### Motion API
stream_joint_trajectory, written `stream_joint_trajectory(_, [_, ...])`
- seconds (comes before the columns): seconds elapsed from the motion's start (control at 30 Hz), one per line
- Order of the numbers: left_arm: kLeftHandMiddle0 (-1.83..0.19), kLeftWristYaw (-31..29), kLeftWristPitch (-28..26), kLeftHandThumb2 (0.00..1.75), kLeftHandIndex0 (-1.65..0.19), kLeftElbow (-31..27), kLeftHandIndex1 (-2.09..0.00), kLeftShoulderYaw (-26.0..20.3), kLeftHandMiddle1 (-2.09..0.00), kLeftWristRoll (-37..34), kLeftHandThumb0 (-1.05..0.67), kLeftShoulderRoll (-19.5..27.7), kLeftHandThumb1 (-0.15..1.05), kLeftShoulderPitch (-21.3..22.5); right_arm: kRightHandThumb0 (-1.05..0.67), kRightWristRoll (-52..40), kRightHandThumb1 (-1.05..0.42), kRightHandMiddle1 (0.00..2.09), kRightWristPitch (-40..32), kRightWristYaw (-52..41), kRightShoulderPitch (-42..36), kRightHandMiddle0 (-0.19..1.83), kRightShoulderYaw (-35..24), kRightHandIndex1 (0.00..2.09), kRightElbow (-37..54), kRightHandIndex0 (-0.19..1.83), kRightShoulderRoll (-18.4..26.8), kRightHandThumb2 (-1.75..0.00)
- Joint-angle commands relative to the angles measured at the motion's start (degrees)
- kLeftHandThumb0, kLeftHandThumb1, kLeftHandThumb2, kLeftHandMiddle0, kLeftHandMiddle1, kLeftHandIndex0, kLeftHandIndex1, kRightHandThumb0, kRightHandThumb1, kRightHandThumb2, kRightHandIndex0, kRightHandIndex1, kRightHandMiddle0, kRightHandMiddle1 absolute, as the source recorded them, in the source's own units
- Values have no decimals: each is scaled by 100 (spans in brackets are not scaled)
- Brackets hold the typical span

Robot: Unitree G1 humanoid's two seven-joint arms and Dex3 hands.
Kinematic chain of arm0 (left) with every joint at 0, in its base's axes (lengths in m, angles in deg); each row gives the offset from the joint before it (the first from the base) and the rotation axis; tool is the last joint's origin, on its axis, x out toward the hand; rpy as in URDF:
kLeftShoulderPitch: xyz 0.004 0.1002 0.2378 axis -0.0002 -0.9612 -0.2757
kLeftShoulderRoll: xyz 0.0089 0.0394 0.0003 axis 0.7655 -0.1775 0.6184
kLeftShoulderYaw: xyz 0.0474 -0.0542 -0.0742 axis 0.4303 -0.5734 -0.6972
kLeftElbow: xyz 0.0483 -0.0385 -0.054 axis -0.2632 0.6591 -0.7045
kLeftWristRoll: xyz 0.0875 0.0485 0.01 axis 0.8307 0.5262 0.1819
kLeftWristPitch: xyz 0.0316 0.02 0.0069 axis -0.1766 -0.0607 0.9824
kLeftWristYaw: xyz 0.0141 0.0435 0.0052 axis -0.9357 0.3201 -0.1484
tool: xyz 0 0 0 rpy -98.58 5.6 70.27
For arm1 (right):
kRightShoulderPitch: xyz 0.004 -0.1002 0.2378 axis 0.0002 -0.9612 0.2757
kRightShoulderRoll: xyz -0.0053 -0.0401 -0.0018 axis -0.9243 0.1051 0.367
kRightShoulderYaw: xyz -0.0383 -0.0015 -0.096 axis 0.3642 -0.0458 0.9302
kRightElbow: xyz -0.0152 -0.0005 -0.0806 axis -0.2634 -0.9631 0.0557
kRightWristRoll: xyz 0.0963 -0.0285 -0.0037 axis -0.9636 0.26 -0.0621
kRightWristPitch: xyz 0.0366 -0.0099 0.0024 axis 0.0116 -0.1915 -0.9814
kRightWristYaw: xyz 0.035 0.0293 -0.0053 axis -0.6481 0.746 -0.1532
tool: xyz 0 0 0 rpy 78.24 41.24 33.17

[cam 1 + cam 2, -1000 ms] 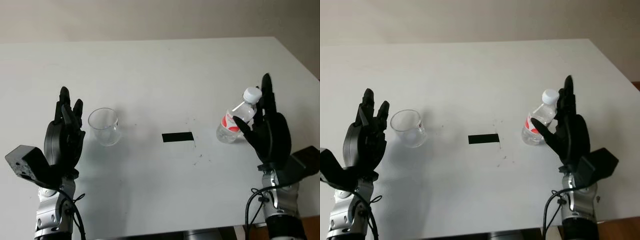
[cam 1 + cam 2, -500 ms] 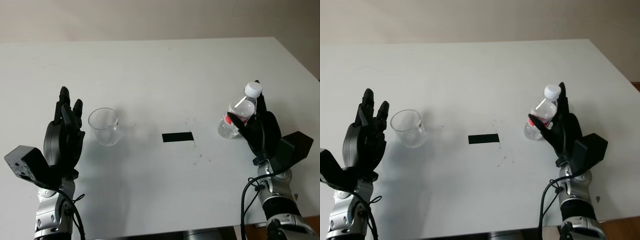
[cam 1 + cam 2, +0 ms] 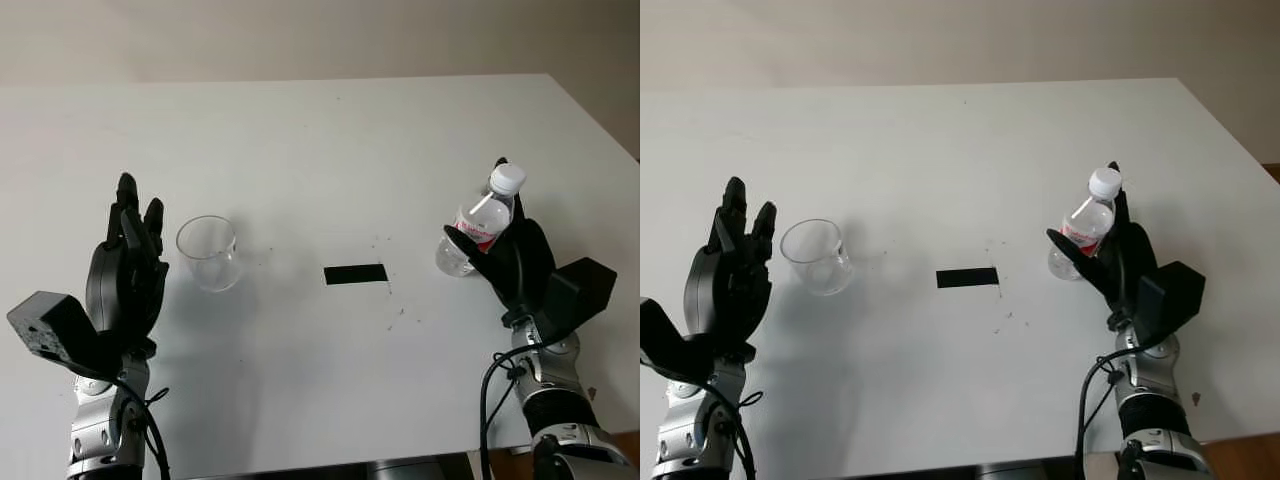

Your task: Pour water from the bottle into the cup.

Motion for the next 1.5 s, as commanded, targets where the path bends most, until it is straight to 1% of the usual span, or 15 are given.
stream_joint_trajectory(0.0, [19,24,50,72,9,-29,0,-8,-35,16,-89,-9,105,-36,-56,-53,-82,29,152,-7,-101,58,-23,18,153,61,-91,-5])
stream_joint_trajectory(0.03, [19,29,53,72,9,-28,0,-4,-36,17,-89,-15,105,-34,-52,-15,-83,39,238,33,-110,67,-11,26,176,68,-104,-5])
stream_joint_trajectory(0.07, [19,36,54,73,9,-30,0,2,-36,20,-89,-21,105,-33,-46,22,-84,66,299,66,-115,68,0,64,184,63,-106,-5])
stream_joint_trajectory(0.17, [19,70,39,73,10,-60,0,20,-35,34,-89,-35,105,-41,-42,265,-86,128,382,317,-138,48,86,126,251,49,-93,-6])
stream_joint_trajectory(0.27, [19,71,96,72,10,-3,0,15,-36,22,-89,-58,105,-19,-44,408,-91,168,375,453,-181,37,159,170,376,48,-80,-6])
stream_joint_trajectory(0.37, [19,62,203,73,12,73,0,18,-35,50,-89,-61,105,-7,-42,353,-95,200,232,334,-222,27,208,201,517,50,-63,-6])
stream_joint_trajectory(0.43, [19,84,191,74,12,53,0,26,-34,50,-89,-62,105,-8,-41,395,-97,207,122,315,-265,23,253,207,629,51,-37,-6])
stream_joint_trajectory(0.53, [19,61,228,74,12,96,0,20,-34,38,-89,-52,105,-1,-39,508,-100,209,-122,390,-345,19,323,209,855,32,-11,-6])
stream_joint_trajectory(0.63, [19,66,249,75,12,131,0,21,-34,49,-89,-49,105,5,-35,504,-102,209,-336,373,-389,16,372,209,1046,23,-16,-6])
stream_joint_trajectory(0.77, [19,80,235,76,12,107,0,43,-34,66,-88,-57,105,9,-34,667,-104,209,-594,443,-277,12,504,209,1161,25,-6,-6])
stream_joint_trajectory(0.93, [19,57,293,73,9,178,0,61,-36,55,-89,-79,105,29,-34,1244,-105,209,-717,724,388,11,843,209,863,22,49,-8])
stream_joint_trajectory(1.1, [19,111,297,74,8,139,0,89,-38,71,-89,-126,105,8,-27,1734,-105,209,-595,920,1511,9,1203,209,-20,23,11,-13])
stream_joint_trajectory(1.2, [19,126,300,74,8,119,0,112,-38,82,-88,-135,105,-3,-23,1860,-105,209,-745,950,2283,22,1352,209,-652,39,-89,-15])
stream_joint_trajectory(1.37, [19,159,332,74,9,156,0,126,-34,107,-89,-165,105,3,-19,2174,-105,209,-903,1105,3355,77,1652,209,-1520,85,-237,-16])
stream_joint_trajectory(1.47, [19,175,347,75,10,182,0,136,-33,108,-88,-181,105,8,-19,2355,-105,209,-938,1157,3760,88,1832,209,-1826,93,-299,-18])
